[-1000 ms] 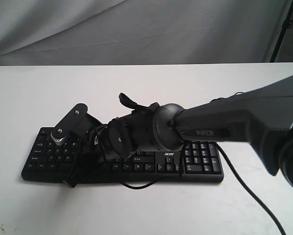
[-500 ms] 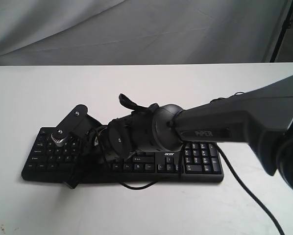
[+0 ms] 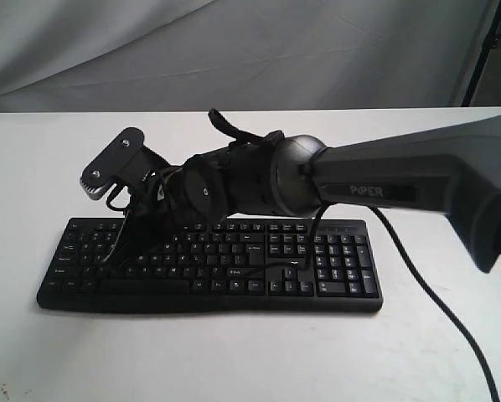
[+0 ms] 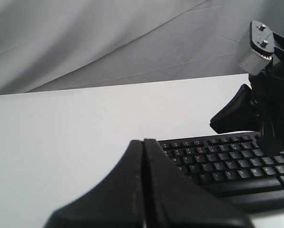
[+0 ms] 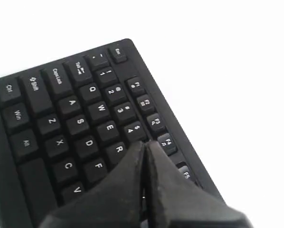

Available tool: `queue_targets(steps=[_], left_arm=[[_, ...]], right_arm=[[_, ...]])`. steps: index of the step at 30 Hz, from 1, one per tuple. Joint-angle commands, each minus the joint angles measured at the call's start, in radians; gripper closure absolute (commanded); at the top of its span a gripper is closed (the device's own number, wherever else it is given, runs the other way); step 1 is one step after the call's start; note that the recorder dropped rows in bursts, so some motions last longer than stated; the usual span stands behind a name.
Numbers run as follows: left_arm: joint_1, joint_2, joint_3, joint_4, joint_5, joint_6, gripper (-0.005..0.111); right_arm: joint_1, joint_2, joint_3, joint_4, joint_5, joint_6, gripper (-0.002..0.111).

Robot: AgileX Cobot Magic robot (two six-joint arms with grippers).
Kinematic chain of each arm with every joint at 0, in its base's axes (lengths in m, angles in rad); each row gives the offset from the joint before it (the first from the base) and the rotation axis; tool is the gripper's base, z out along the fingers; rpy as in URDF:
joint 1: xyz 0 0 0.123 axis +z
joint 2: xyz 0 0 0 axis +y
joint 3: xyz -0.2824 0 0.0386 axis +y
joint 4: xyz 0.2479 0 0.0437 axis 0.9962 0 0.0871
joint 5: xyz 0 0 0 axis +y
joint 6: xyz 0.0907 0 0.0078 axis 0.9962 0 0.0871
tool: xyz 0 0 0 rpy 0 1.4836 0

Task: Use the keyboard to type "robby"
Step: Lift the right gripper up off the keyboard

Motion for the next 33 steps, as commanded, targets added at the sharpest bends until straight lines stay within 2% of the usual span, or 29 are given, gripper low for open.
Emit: queue_targets(steps=[1,33], left_arm=[[-0.006,-0.003,0.004,0.005,-0.007,-0.003,0.107],[-0.006,-0.003,0.004,0.005,-0.007,-0.003,0.107]], right_arm=[[-0.021,0.012,-0.007,-0.016,0.036,-0.006,0.108],[-0.019,0.106,-0.009,0.023,-0.012,-0.008,0.108]])
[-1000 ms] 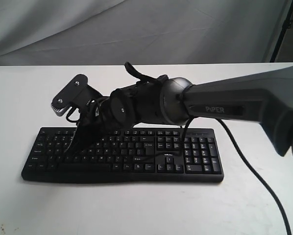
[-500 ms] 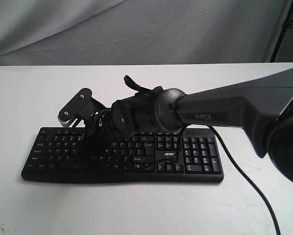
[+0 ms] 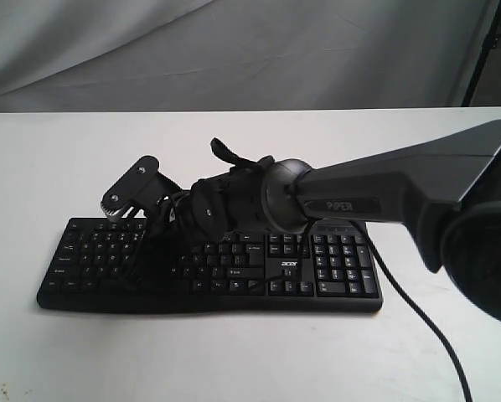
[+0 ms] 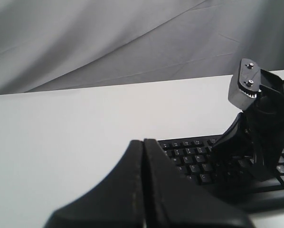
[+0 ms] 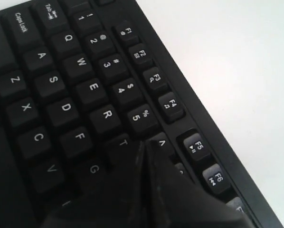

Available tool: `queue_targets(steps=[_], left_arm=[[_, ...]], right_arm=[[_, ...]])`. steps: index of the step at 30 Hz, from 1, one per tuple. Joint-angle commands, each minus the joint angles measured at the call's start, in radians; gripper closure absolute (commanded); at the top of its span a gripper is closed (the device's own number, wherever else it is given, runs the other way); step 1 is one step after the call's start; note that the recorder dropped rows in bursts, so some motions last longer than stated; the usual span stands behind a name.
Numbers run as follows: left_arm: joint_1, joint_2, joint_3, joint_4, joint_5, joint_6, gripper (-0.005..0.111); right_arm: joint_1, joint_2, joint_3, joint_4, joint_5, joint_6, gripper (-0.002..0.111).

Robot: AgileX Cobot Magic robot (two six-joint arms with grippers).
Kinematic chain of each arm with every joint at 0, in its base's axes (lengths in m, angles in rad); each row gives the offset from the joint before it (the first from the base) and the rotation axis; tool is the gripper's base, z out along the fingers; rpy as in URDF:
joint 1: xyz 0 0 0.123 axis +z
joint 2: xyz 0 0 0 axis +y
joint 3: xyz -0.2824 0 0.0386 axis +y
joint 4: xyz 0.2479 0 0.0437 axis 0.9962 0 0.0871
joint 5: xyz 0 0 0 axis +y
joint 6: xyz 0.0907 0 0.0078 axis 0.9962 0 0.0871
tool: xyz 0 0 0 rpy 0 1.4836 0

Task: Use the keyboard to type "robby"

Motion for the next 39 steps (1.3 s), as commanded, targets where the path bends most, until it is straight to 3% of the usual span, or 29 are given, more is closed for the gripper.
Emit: queue_targets(steps=[1,12,20,27,31,39], left_arm=[[-0.006,-0.003,0.004,0.005,-0.007,-0.003,0.107],[-0.006,-0.003,0.004,0.005,-0.007,-0.003,0.107],[-0.006,-0.003,0.004,0.005,-0.007,-0.003,0.107],[-0.006,-0.003,0.004,0.005,-0.007,-0.003,0.107],[-0.006,-0.003,0.004,0.005,-0.007,-0.003,0.107],[-0.006,-0.003,0.004,0.005,-0.007,-0.003,0.107]], right_arm=[[-0.001,0.009,-0.006,0.003,0.008,-0.010,0.108],[-0.005,-0.106,0.029,-0.001,0.007,-0.010,0.108],[-0.064,-0.566,0.390,-0.047,-0.019,-0.007,0.108],[-0.134,-1.001,0.746,-0.047,-0.099,0.118,0.108],[-0.145,-1.092,0.862,0.004,-0.273,0.118,0.108],[-0.145,-1.142,0.912,0.119,-0.284,0.116,0.108]])
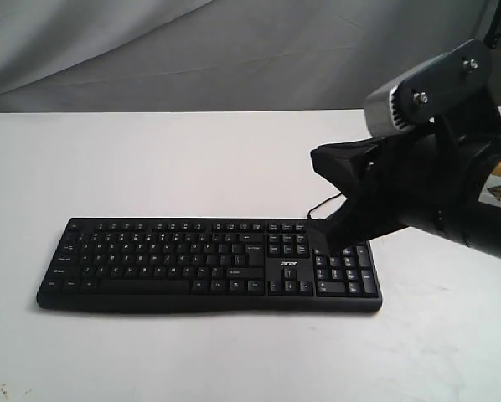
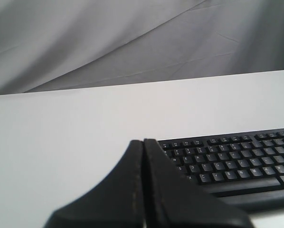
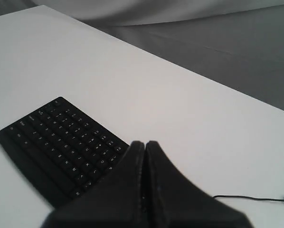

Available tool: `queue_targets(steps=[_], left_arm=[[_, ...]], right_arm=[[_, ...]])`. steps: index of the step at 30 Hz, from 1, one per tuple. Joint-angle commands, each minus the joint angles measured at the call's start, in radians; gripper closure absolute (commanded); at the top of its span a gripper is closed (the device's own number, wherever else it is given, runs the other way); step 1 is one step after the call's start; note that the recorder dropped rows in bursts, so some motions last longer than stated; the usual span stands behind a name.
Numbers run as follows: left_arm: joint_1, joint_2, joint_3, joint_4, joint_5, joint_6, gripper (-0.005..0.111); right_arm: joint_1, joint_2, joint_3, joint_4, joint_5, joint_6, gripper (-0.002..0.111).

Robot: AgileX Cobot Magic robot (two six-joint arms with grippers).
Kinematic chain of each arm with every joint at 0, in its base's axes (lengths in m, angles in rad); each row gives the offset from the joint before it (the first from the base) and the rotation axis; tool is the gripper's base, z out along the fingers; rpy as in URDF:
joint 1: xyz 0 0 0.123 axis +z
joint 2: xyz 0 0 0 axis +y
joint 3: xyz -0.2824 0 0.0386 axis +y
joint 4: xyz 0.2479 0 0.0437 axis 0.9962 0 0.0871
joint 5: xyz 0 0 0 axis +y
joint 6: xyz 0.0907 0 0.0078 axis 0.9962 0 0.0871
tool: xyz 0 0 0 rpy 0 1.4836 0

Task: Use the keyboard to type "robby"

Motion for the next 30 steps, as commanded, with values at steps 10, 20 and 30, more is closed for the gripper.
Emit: queue_targets(steps=[10,20,30], left_arm=[[-0.006,-0.003,0.004,0.005,-0.007,-0.003,0.107],[-0.006,-0.003,0.004,0.005,-0.007,-0.003,0.107],[-0.006,-0.003,0.004,0.005,-0.007,-0.003,0.107]], right_arm=[[-0.093,-0.236,0.179,0.059,-0.039,0.005,0.108],[-0.405,-0.666,0.408,0.084,-0.008,0.005,0.108],[-0.581,-0.895,0.503,0.084,0.090,0.006,0.108]])
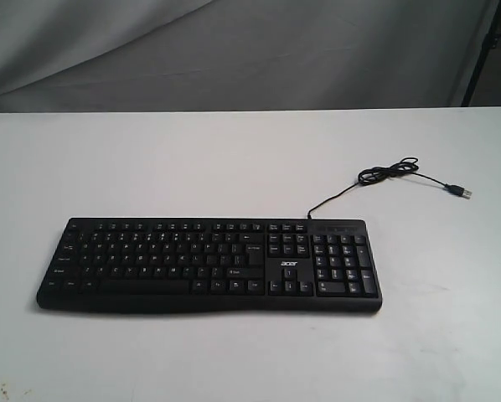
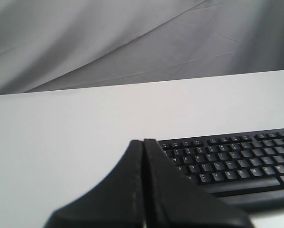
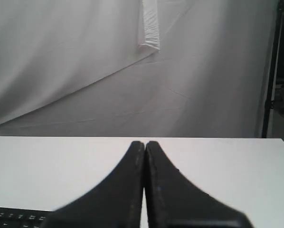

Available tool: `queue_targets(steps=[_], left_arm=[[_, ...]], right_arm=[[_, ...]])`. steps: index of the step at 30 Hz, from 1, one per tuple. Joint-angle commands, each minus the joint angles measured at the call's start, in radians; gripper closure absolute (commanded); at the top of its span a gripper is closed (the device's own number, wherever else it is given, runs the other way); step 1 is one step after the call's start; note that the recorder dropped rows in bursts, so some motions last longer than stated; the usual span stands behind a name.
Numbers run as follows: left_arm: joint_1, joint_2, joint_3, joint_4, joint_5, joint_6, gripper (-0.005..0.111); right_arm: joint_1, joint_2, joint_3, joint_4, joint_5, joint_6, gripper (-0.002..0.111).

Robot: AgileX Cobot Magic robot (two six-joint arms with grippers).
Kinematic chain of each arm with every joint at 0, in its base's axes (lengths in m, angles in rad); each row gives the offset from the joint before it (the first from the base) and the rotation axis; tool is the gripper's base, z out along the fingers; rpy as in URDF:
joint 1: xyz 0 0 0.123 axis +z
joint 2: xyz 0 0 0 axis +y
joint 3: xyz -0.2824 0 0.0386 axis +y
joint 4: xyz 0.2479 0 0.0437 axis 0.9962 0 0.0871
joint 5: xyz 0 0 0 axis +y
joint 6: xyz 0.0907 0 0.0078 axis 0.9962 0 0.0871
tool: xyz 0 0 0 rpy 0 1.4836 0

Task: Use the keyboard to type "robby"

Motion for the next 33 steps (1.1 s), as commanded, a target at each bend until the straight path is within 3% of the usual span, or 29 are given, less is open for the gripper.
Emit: queue_targets(steps=[1,8,13,18,33], left_arm=[[-0.006,-0.003,0.004,0.005,-0.007,-0.003,0.107],[-0.006,-0.003,0.004,0.005,-0.007,-0.003,0.107],[-0.006,-0.003,0.004,0.005,-0.007,-0.003,0.107],[-0.006,-0.003,0.004,0.005,-0.007,-0.003,0.107],[-0.006,-0.003,0.004,0.005,-0.007,-0.003,0.107]], right_arm=[[-0.019,-0.008,0.046,0.001,0.019,0.006,0.108],[-0.019,0.015,0.104,0.013,0.020,0.014,0.108],[-0.019,-0.070,0.154,-0.219,0.020,0.222,0.108],[-0.020,-0.197,0.154,-0.356,0.258,0.325,0.108],[-0.020,-0.212,0.154,-0.290,0.311,0.329,0.108]])
